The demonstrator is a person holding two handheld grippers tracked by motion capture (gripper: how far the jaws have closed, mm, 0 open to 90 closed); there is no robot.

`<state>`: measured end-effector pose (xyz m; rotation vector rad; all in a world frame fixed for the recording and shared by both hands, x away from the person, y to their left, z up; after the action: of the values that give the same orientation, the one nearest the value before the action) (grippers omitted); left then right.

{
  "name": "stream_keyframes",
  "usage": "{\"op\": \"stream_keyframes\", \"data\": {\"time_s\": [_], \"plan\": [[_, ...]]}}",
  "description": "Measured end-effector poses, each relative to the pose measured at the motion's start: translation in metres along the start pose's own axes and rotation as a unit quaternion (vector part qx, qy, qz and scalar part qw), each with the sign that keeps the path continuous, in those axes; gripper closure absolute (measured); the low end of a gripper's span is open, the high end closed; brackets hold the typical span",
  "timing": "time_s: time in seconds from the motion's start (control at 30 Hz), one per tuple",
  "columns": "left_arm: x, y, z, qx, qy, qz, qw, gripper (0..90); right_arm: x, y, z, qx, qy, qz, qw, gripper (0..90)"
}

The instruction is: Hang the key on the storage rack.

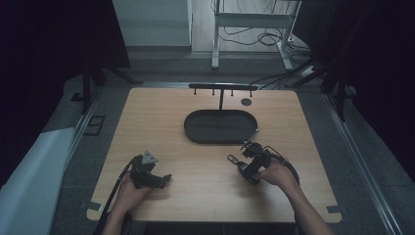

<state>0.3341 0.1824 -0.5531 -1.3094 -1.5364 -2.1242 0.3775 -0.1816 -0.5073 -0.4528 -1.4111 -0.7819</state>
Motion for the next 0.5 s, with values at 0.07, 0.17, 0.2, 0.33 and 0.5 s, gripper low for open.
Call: {"op": "stream_keyframes", "data": {"time_s": [0.07, 0.17, 0.2, 0.33, 0.5], "plan": [[0.000, 0.000, 0.000, 0.000, 0.000, 0.000, 1.0000, 0.0, -0.001, 0.001, 0.000, 0.002, 0.000, 0.005, 1.0000, 26.6], [0.000, 0.000, 0.000, 0.000, 0.000, 0.000, 1.0000, 0.0, -0.007, 0.009, 0.002, -0.004, -0.001, 0.018, 0.9998, 30.9], [0.000, 0.000, 0.000, 0.000, 0.000, 0.000, 1.0000, 0.0, -0.007, 0.009, 0.002, -0.004, -0.001, 0.018, 0.9998, 30.9], [0.000, 0.000, 0.000, 0.000, 0.000, 0.000, 1.0000, 0.0, -0.013, 0.015, 0.003, -0.005, -0.003, 0.037, 0.9993, 36.9], [0.000, 0.000, 0.000, 0.000, 0.000, 0.000, 1.0000, 0.0, -0.017, 0.019, 0.004, 0.002, -0.007, 0.048, 0.9988, 43.1]]}}
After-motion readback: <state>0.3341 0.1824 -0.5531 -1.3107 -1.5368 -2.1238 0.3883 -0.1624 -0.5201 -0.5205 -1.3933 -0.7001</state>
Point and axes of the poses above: each handheld gripper's, and its own axes: x roughly backward along the jaws, y roughly out of its top, z roughly to its left, the point moved 4 cm from there along -x, roughly forward along the jaws, and after that the axes turned 7 degrees about y, right-handed, at the moved point
